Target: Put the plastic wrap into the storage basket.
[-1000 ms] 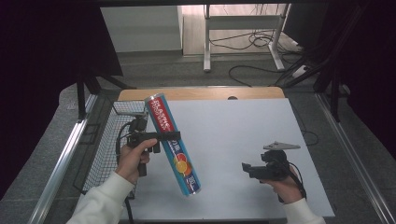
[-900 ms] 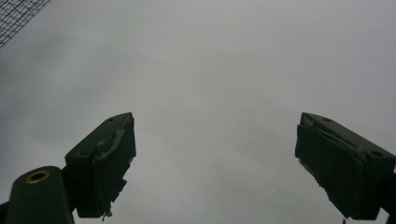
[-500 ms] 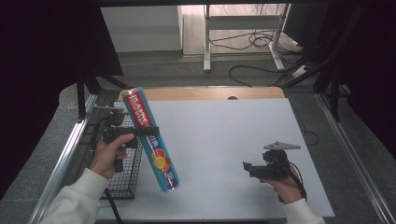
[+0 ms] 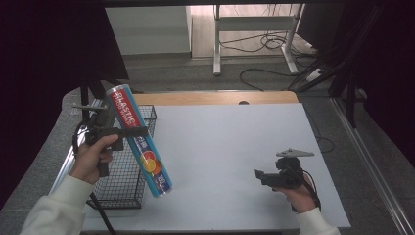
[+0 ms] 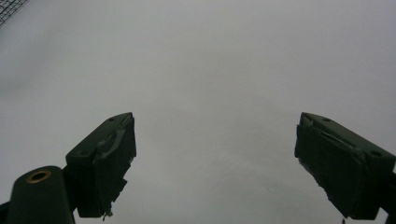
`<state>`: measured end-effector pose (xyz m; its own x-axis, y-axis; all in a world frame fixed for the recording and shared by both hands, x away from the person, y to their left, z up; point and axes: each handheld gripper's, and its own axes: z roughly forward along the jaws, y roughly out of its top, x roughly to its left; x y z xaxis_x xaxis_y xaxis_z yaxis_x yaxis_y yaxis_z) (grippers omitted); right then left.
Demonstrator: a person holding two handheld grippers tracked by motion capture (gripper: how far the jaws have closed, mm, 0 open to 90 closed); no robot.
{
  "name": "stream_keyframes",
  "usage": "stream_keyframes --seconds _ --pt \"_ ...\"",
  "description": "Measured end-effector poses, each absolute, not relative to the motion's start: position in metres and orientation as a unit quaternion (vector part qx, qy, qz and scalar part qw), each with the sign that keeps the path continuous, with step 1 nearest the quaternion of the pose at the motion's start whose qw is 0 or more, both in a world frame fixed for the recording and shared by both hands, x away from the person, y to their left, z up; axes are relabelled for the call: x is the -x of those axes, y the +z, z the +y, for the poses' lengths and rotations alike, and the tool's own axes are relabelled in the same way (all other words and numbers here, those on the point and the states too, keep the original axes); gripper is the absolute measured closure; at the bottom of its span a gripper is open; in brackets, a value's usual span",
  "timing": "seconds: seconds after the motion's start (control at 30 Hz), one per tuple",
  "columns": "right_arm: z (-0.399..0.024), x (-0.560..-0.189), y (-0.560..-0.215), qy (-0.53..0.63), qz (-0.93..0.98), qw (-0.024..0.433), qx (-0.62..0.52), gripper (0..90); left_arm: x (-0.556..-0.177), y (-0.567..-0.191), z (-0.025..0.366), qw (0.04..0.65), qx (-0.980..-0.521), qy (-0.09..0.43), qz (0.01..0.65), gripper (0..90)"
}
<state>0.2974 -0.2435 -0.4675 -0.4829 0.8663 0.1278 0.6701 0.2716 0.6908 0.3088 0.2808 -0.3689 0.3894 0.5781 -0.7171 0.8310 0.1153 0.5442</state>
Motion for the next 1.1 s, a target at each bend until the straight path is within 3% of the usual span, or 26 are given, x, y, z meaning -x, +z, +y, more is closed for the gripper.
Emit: stream_keyframes --seconds 1.1 --pt "-0.240 -0.298 -0.472 0.343 0.788 0.142 -0.491 12.6 -0.296 -0.358 0.367 0.494 -0.643 -0.066 0.582 31.8"
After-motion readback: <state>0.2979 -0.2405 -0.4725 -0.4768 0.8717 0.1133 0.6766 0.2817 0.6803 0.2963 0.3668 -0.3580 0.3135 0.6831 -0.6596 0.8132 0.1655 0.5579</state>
